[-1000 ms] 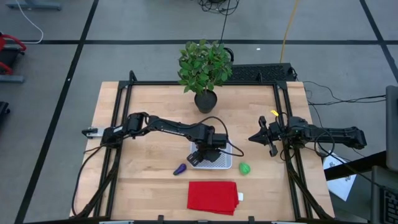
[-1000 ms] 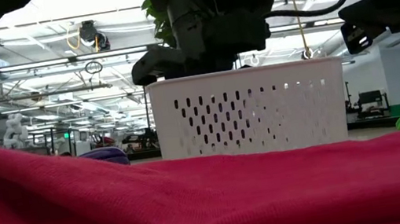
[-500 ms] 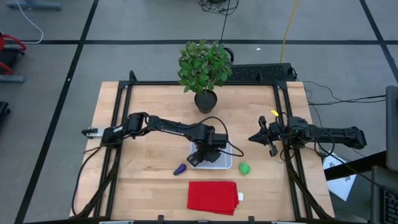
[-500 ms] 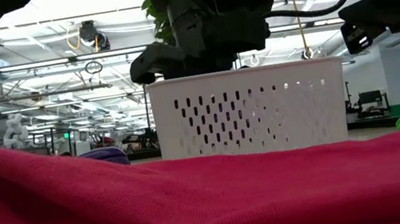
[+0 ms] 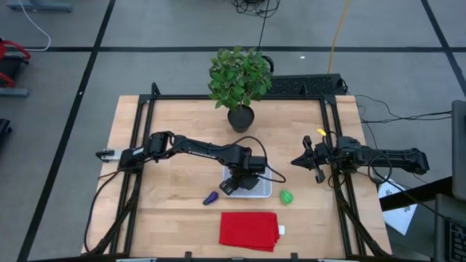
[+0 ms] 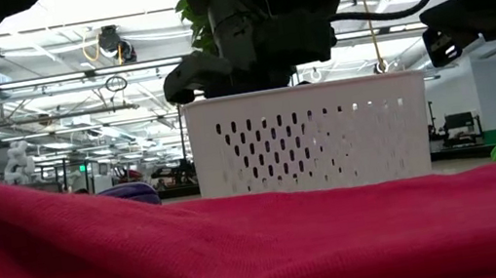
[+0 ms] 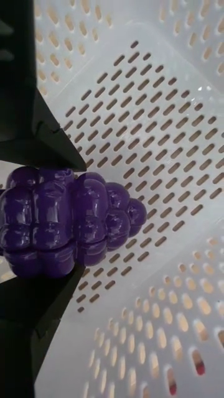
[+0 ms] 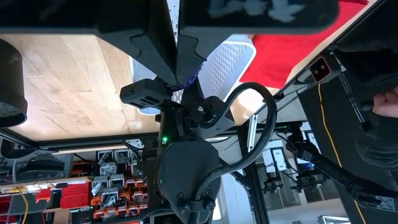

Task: Pick and placing Produce into tupperware
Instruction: Put the violet grapes into the white bin

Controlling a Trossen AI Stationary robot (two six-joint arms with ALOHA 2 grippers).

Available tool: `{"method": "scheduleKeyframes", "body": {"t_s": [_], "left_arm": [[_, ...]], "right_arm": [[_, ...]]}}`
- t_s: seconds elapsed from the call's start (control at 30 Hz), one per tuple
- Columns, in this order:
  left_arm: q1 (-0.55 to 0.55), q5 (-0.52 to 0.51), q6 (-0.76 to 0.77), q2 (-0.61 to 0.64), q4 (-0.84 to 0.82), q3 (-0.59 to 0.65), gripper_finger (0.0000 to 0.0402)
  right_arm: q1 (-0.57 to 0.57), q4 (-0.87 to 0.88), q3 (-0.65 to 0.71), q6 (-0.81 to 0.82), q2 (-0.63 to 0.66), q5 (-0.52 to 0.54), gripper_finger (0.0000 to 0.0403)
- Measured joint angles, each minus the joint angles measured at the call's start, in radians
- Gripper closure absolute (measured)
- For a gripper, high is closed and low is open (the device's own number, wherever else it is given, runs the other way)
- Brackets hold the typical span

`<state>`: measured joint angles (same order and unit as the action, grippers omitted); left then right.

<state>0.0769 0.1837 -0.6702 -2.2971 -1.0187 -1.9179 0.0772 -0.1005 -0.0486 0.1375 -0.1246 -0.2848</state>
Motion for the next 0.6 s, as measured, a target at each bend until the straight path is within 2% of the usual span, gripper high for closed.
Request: {"method": "scheduleKeyframes", "body": {"t_s": [0.17, 0.47, 0.6], "left_arm": [[0.000, 0.000, 0.018, 0.000, 0.000, 0.000, 0.0164], [-0.002, 0.000, 0.040, 0.001, 0.000, 0.000, 0.0099], [-0.002, -0.006, 0.044, 0.001, 0.001, 0.000, 0.0088]], "right_arm": [[0.000, 0.000, 0.000, 0.007, 0.000, 0.000, 0.0403], [0.000, 0.000, 0.000, 0.008, 0.000, 0.000, 0.0403], [0.000, 0.000, 0.000, 0.008, 0.000, 0.000, 0.0403]]}}
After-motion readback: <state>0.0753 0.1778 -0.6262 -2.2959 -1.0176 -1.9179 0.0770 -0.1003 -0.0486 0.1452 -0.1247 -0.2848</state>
